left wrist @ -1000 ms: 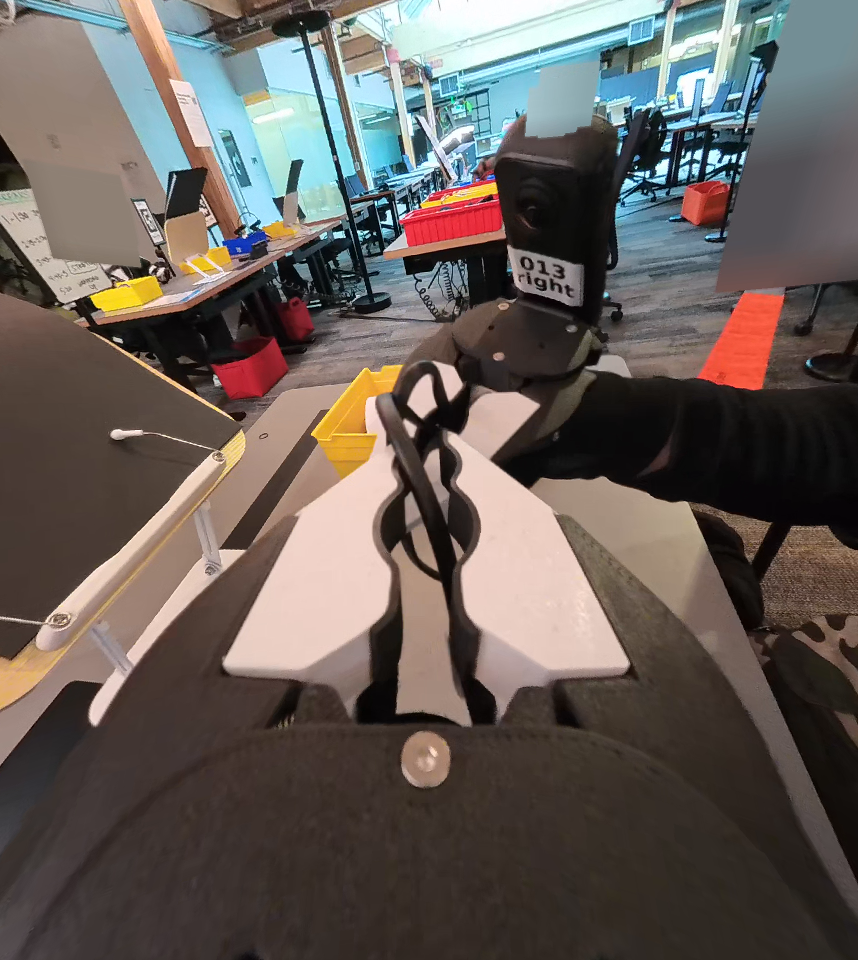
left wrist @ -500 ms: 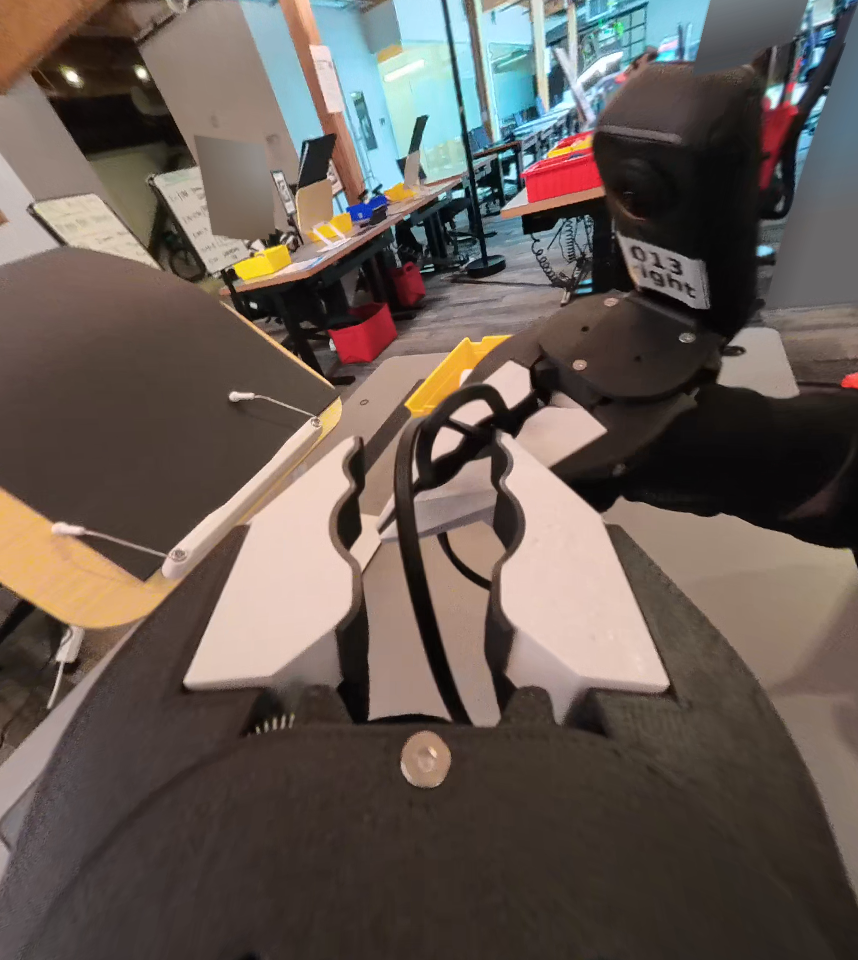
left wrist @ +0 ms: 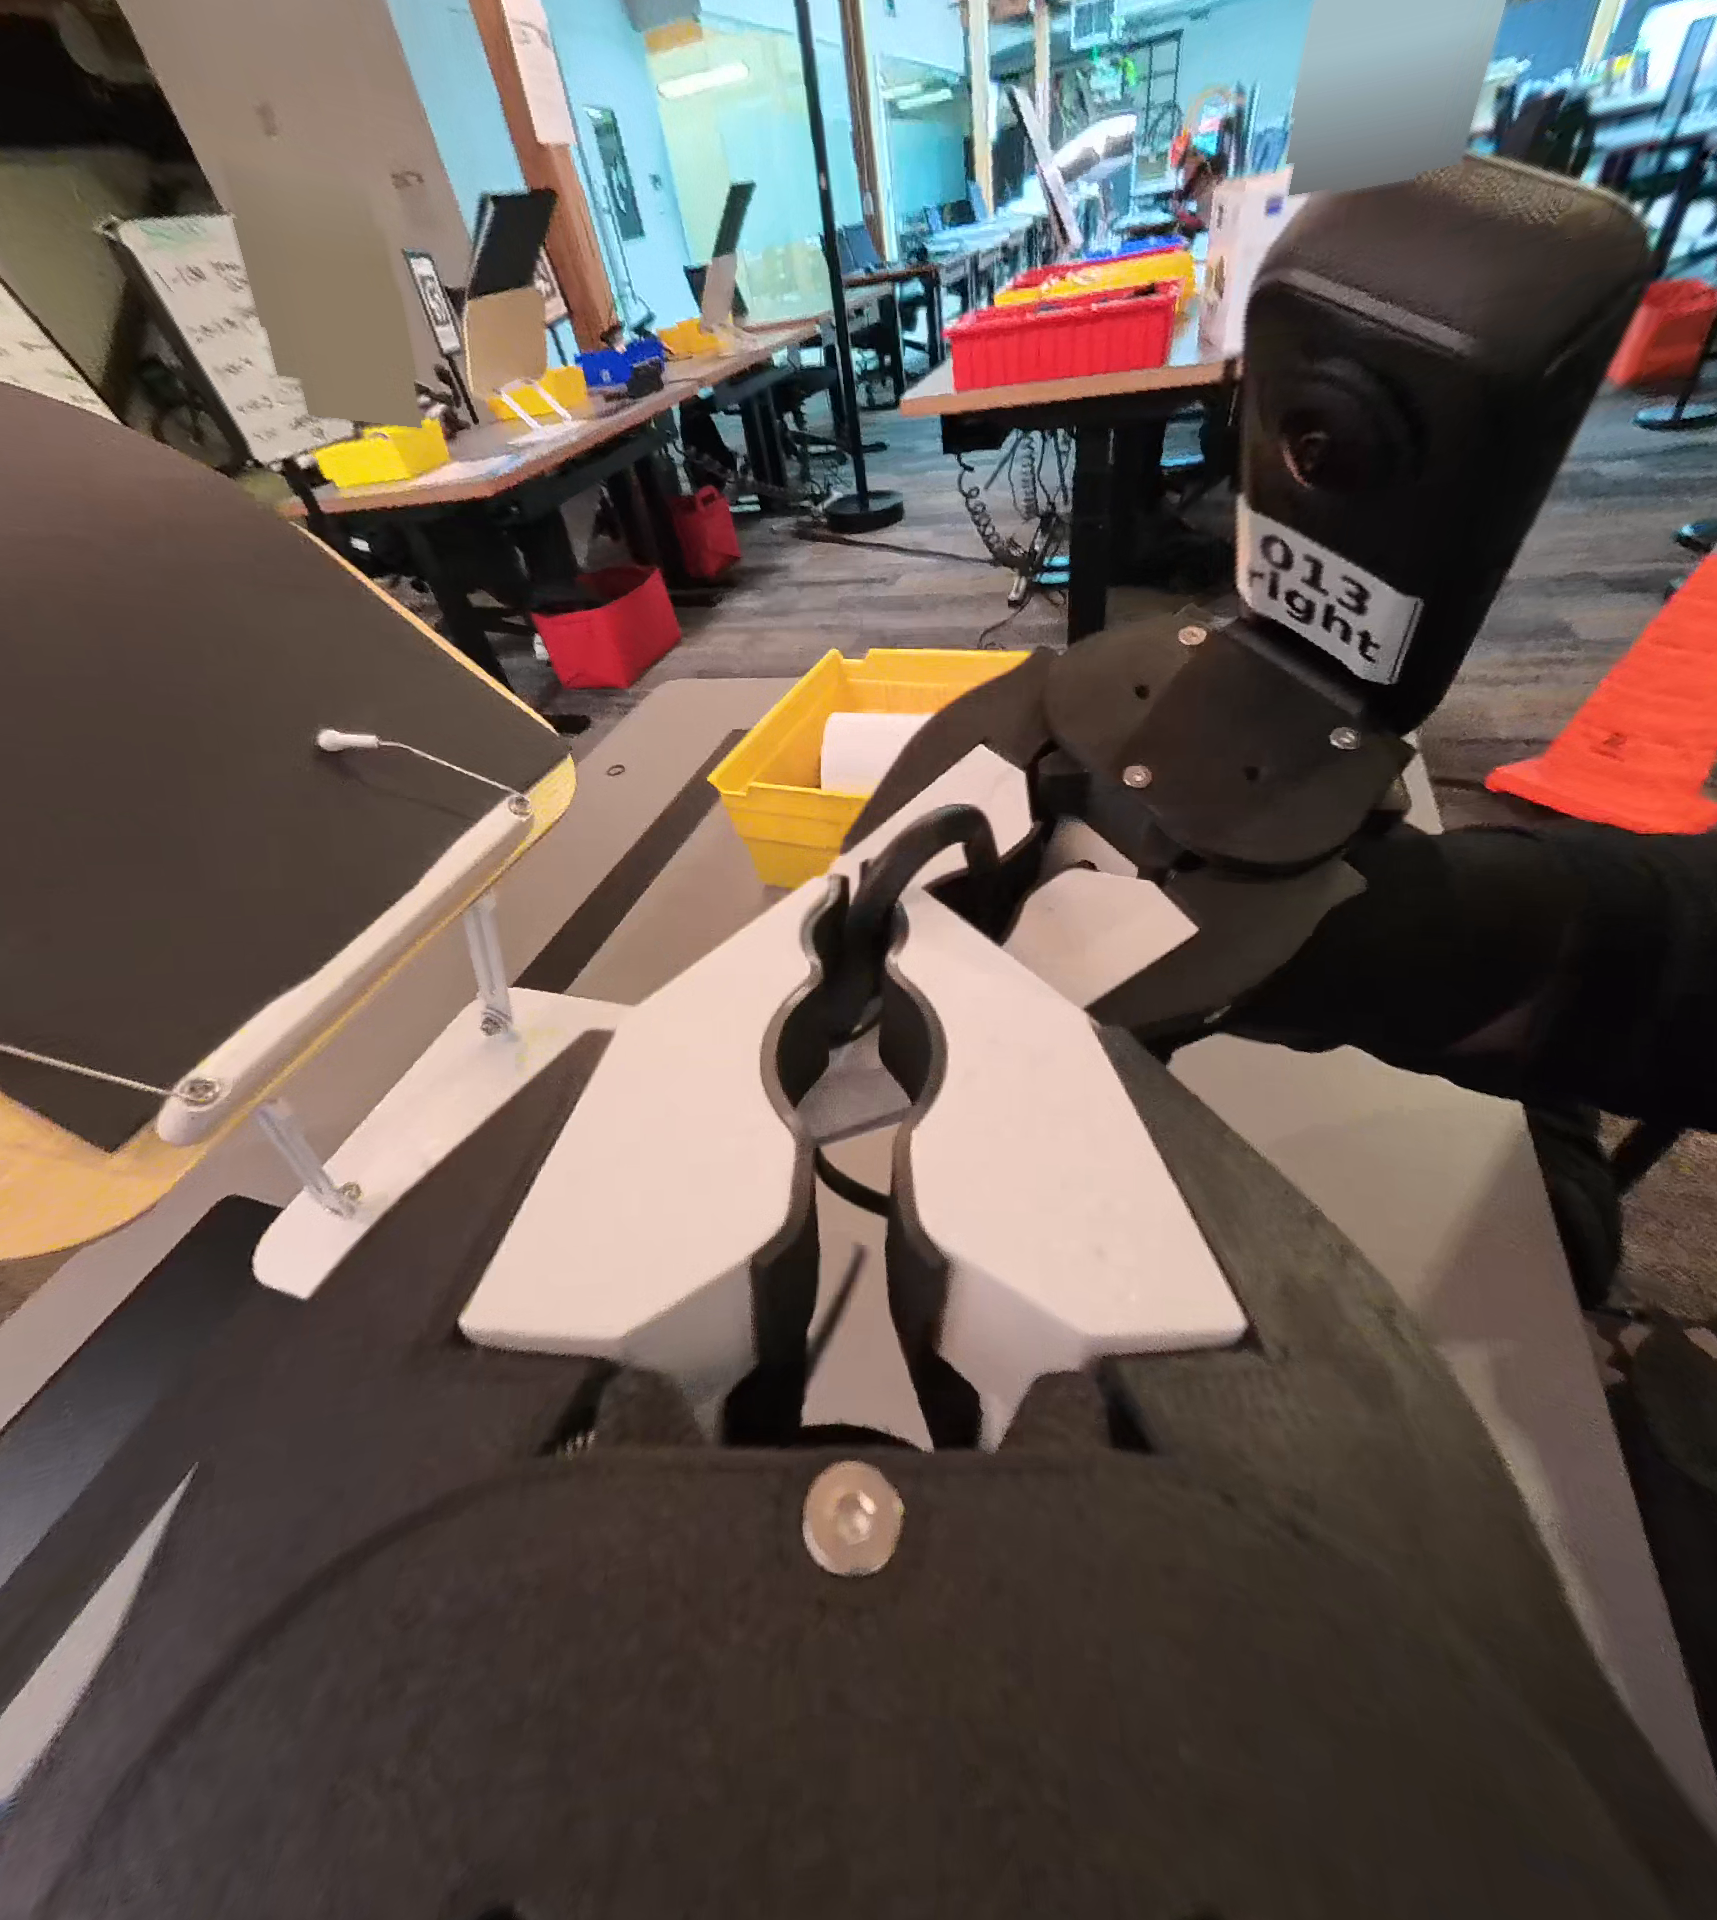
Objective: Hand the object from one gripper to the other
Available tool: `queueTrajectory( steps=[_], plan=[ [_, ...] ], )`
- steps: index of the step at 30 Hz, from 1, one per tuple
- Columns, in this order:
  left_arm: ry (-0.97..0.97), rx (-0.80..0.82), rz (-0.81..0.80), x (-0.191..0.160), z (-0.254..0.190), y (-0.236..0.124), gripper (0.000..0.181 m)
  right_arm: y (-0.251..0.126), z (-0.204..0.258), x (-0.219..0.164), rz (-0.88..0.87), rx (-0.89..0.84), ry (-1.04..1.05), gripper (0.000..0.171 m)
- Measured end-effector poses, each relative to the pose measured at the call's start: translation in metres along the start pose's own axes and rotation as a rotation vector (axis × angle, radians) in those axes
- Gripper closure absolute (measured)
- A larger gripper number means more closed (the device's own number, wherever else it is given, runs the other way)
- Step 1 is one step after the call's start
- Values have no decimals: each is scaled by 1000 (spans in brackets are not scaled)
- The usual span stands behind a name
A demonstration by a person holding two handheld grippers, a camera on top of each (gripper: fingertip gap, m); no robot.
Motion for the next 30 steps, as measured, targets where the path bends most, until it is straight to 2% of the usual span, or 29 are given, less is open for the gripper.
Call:
queueTrajectory(
  steps=[7, 10, 16, 20, 21, 25, 27, 30],
  plan=[
    [41, -4, 40, 1, 4, -6, 181, 1, 5, 1, -11, 33, -13, 171],
    [38, 16, 34, 4, 8, -10, 181, 2, 6, 2, -22, 46, -22, 162],
    [38, 78, 2, 17, 22, -31, 181, -2, 11, -3, 42, 161, -80, 94],
    [42, 92, -1, 23, 32, -46, 181, -17, 13, 1, 49, 265, -88, 73],
    [38, 72, 8, 24, 32, -49, 181, -22, 14, 1, 54, 309, -75, 67],
    [110, 4, 45, 25, 24, -54, 181, -40, 10, 7, 8, 365, -47, 65],
    [161, -118, 36, 27, 6, -56, 181, -45, 7, 14, -65, 390, 7, 67],
    [187, -287, 50, 26, -17, -58, 181, -47, 17, 17, -129, 478, 20, 58]
  ],
)
Point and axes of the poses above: each gripper's, where its closed fingertips meet, y out along the fingers, x out of its top, z = x × y across the jaws, the point moved 6 cm from there along -y, back along the fingers, and after that the axes turned 3 degrees about x, right-handed, at the moved point
